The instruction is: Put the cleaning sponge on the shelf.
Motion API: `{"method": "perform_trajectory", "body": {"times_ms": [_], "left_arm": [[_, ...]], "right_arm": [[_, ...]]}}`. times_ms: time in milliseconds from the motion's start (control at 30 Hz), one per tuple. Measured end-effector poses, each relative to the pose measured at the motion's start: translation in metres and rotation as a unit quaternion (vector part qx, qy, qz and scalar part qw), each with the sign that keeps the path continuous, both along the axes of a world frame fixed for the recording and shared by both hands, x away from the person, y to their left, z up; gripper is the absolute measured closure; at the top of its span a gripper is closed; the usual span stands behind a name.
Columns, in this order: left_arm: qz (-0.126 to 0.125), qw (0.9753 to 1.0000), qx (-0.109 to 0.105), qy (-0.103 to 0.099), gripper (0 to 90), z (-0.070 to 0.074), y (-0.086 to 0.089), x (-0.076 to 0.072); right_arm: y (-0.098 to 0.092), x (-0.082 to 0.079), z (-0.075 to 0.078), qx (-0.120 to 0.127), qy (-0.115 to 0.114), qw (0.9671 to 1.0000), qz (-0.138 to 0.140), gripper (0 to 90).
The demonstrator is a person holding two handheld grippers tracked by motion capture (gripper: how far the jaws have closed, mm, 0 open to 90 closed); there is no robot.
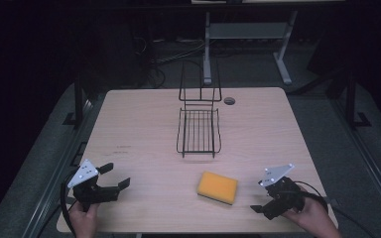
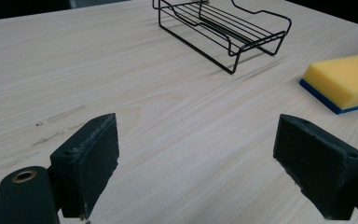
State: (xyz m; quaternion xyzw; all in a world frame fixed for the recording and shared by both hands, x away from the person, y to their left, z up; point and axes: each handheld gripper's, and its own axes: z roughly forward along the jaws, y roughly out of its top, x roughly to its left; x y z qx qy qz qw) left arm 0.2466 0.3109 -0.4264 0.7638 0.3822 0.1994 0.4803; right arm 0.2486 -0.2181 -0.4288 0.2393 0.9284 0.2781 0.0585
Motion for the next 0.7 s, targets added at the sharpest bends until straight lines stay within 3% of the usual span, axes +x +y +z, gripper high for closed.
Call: {"method": "perform_trajectory", "body": {"times_ms": [700], "left_arm": [[0.000, 1.0000, 0.001, 0.001, 13.4, 0.000, 0.000, 0.001]], "right_arm": [[0.028, 0.014, 0.010, -0.015, 0.006, 0.9990, 0.042, 15.8]]}}
